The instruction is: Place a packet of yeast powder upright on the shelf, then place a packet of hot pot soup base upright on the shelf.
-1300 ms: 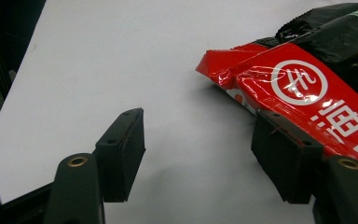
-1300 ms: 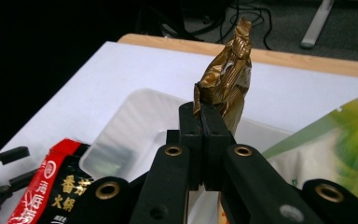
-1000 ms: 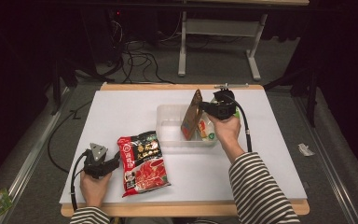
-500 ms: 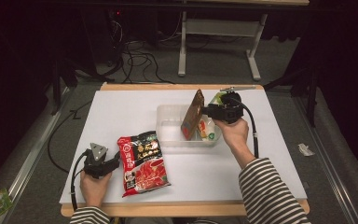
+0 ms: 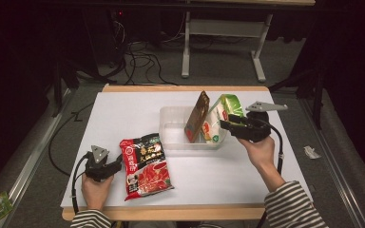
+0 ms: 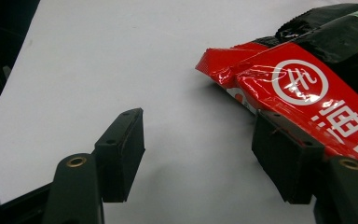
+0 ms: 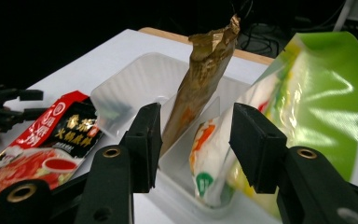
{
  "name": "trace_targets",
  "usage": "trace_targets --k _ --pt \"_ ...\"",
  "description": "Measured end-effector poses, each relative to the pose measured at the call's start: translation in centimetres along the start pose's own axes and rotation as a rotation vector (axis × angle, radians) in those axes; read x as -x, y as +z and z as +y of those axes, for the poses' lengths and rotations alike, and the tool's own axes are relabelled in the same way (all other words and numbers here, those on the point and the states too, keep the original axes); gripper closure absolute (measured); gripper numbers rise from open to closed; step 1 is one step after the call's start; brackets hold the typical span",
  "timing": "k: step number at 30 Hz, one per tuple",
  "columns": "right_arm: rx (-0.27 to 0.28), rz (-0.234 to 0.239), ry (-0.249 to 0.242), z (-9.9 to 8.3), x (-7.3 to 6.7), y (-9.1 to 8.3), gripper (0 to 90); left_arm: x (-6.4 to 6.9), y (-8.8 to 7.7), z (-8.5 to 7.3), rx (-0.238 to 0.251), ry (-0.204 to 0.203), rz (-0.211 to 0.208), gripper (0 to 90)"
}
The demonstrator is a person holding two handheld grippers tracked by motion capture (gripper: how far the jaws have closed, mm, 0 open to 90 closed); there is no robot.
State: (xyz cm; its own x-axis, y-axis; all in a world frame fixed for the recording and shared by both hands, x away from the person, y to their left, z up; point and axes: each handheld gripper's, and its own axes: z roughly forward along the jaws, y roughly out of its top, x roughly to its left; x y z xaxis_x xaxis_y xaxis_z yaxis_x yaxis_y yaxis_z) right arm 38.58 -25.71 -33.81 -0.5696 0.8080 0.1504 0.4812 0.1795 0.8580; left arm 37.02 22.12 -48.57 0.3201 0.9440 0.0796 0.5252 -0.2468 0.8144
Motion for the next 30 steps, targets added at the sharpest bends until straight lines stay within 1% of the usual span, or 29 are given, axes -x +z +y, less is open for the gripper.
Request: trace_targets --k 1,2,3,4,5,7,8,9,10,11,12,13,15,16,17,18,19,20,21,22,23,25,26,28,30 --pt "0.018 0.005 -0.011 -0.7 0.0 -0.7 53.7 0.0 0.0 0.0 -0.002 -0.001 -0.003 34.6" --pt "0.027 0.003 -0.013 -1.1 0.0 -1.1 53.7 -0.2 0.0 0.0 -0.005 -0.012 -0.013 34.5" --pt "0.057 0.006 -0.021 -1.9 0.1 -1.8 53.7 -0.3 0.1 0.0 -0.006 -0.023 -0.017 33.9" --pt "0.077 0.006 -0.020 -2.5 0.2 -2.2 53.7 -0.4 0.1 0.0 -0.009 -0.031 -0.024 33.6" --pt "0.099 -0.007 -0.014 -3.1 0.5 -2.8 53.7 -0.5 0.1 0.1 -0.013 -0.034 -0.033 33.4" --pt "0.139 -0.042 0.016 -4.6 1.4 -4.0 53.8 -0.5 0.1 0.1 -0.013 -0.035 -0.038 33.3" --pt "0.149 -0.054 0.027 -5.2 1.7 -4.3 53.8 -0.5 0.1 0.1 -0.016 -0.037 -0.039 33.4" --pt "0.150 -0.070 0.050 -5.8 2.2 -4.7 53.8 -0.6 0.2 0.1 -0.016 -0.040 -0.042 33.4" --pt "0.148 -0.085 0.059 -6.5 2.6 -4.9 53.8 -0.6 0.2 0.1 -0.016 -0.045 -0.046 33.3" --pt "0.138 -0.102 0.055 -7.2 3.0 -5.0 53.8 -0.7 0.1 0.1 -0.015 -0.047 -0.049 33.2" --pt "0.118 -0.129 0.048 -7.8 3.2 -5.1 53.7 -0.7 0.1 0.1 -0.013 -0.049 -0.051 33.3" --pt "0.091 -0.157 0.037 -8.5 3.4 -5.0 53.7 -0.8 0.1 0.1 -0.013 -0.054 -0.054 33.2" --pt "0.039 -0.210 0.011 -9.9 4.2 -4.6 53.5 -1.0 0.0 0.2 -0.011 -0.074 -0.073 33.2" --pt "0.022 -0.223 0.016 -10.4 4.4 -4.4 53.0 -1.2 0.0 0.2 -0.009 -0.090 -0.084 33.0" --pt "-0.003 -0.240 0.020 -11.0 4.7 -4.1 52.1 -1.4 -0.2 0.2 -0.009 -0.098 -0.093 32.5" --pt "-0.027 -0.258 0.014 -11.5 5.1 -3.7 51.4 -1.6 -0.4 0.3 -0.006 -0.102 -0.097 32.1" --pt "-0.044 -0.278 0.021 -12.1 5.4 -3.3 50.7 -1.9 -0.7 0.5 -0.003 -0.111 -0.111 31.9" --pt "-0.060 -0.292 0.027 -12.5 5.7 -3.0 49.7 -2.2 -1.0 0.7 0.010 -0.133 -0.123 31.3" --pt "-0.075 -0.306 0.029 -12.9 6.0 -2.7 48.7 -2.5 -1.2 0.9 0.009 -0.155 -0.144 30.4" --pt "-0.102 -0.327 0.052 -13.5 6.7 -2.1 46.9 -2.8 -1.5 1.2 0.005 -0.173 -0.162 26.5" --pt "-0.102 -0.327 0.052 -13.5 6.7 -2.1 46.9 -3.1 -1.7 1.5 -0.005 -0.181 -0.176 26.5" --pt "-0.122 -0.353 0.050 -13.9 7.1 -1.6 46.0 -3.2 -2.0 2.1 -0.013 -0.181 -0.185 25.0" --pt "-0.143 -0.369 0.053 -14.2 7.3 -1.1 45.0 -3.2 -2.1 2.4 -0.016 -0.176 -0.189 23.8" --pt "-0.152 -0.373 0.053 -14.3 7.4 -0.9 45.0 -3.1 -2.1 2.9 -0.026 -0.171 -0.208 23.0" --pt "-0.170 -0.386 0.037 -14.7 7.4 -0.6 45.0 -3.0 -1.8 3.3 -0.047 -0.168 -0.227 22.2"
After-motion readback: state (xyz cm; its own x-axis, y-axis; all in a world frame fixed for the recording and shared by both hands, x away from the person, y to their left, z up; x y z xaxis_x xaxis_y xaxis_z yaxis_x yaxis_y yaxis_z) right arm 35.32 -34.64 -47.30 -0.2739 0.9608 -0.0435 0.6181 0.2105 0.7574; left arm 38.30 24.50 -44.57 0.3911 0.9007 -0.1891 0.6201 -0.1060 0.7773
